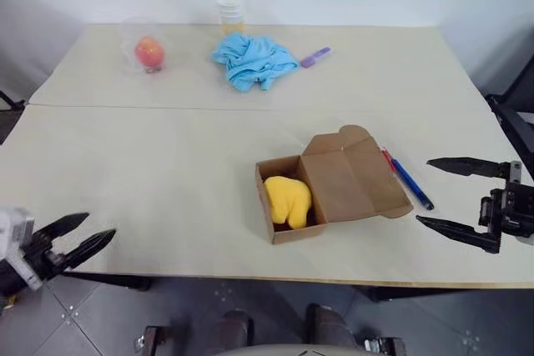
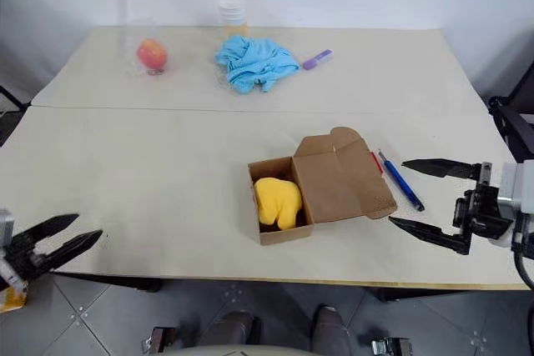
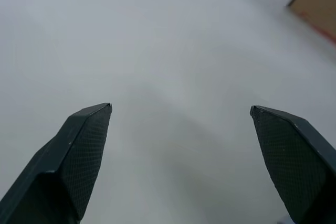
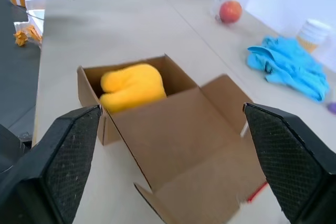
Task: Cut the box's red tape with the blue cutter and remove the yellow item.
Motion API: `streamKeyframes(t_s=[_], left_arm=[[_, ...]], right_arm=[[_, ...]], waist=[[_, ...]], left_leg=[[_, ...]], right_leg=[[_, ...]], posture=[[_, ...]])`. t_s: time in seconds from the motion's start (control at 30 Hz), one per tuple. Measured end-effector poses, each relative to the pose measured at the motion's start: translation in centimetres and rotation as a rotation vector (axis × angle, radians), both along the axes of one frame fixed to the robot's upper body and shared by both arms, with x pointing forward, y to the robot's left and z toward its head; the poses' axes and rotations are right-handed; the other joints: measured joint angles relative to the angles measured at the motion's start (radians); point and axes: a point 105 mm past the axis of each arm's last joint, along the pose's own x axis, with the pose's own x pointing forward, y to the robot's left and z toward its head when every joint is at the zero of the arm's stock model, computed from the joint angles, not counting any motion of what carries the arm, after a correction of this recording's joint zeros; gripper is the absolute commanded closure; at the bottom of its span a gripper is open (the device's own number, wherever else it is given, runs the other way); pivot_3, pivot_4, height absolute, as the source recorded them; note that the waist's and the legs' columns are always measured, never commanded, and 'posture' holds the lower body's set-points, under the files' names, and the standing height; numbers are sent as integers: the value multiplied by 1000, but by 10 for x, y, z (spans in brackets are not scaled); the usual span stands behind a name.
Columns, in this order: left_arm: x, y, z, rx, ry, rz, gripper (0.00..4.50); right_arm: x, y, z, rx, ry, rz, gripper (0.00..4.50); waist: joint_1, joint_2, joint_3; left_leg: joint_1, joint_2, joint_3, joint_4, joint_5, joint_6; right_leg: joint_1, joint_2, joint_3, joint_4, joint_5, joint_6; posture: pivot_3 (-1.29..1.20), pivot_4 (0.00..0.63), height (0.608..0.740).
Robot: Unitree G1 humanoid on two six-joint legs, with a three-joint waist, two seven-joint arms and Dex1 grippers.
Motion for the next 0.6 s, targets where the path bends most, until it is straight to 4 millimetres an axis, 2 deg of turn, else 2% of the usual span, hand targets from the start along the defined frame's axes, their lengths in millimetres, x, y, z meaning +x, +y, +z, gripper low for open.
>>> streamKeyframes(t_s=[0.03,0.1,0.13,0.23,0.33,0.47,0.5,0.6], left_arm=[[10,-15,11,17,-27,-69,15],[36,-59,41,54,-79,-261,15],[45,-89,58,86,-104,-380,15],[55,-147,83,141,-91,-593,15],[55,-192,81,220,14,-758,15],[63,-243,59,387,66,-874,15],[65,-251,49,418,82,-888,15],[74,-251,26,544,125,-881,15]], right_arm=[[-1,3,0,3,-1,7,0],[-4,10,-1,20,15,12,0],[-6,14,1,27,25,19,0],[-10,23,2,42,58,29,0],[-8,27,6,72,65,6,0],[-11,44,13,90,20,27,0],[-12,49,11,93,22,42,0],[-12,51,6,85,35,31,0]], waist=[[1,0,0],[8,0,0],[8,0,0],[-17,1,0],[-46,0,0],[-55,0,0],[-57,0,0],[-60,0,0]], left_leg=[[0,0,0,0,0,0],[0,-1,0,0,1,0],[-1,-1,1,1,1,0],[-1,-2,4,1,1,2],[0,-4,6,0,0,4],[-1,-4,6,0,0,3],[-1,-4,6,0,0,3],[-1,-3,6,0,0,3]], right_leg=[[0,0,0,0,1,-1],[0,0,0,1,2,-2],[-1,0,1,1,3,-1],[-3,1,2,6,4,-2],[-5,2,1,5,4,-2],[-4,4,0,2,4,-1],[-4,4,1,2,4,-1],[-5,6,1,2,4,-1]], posture=[[0,150,740],[0,150,740],[0,150,740],[0,150,740],[0,150,740],[0,150,740],[0,150,740],[0,150,740]])
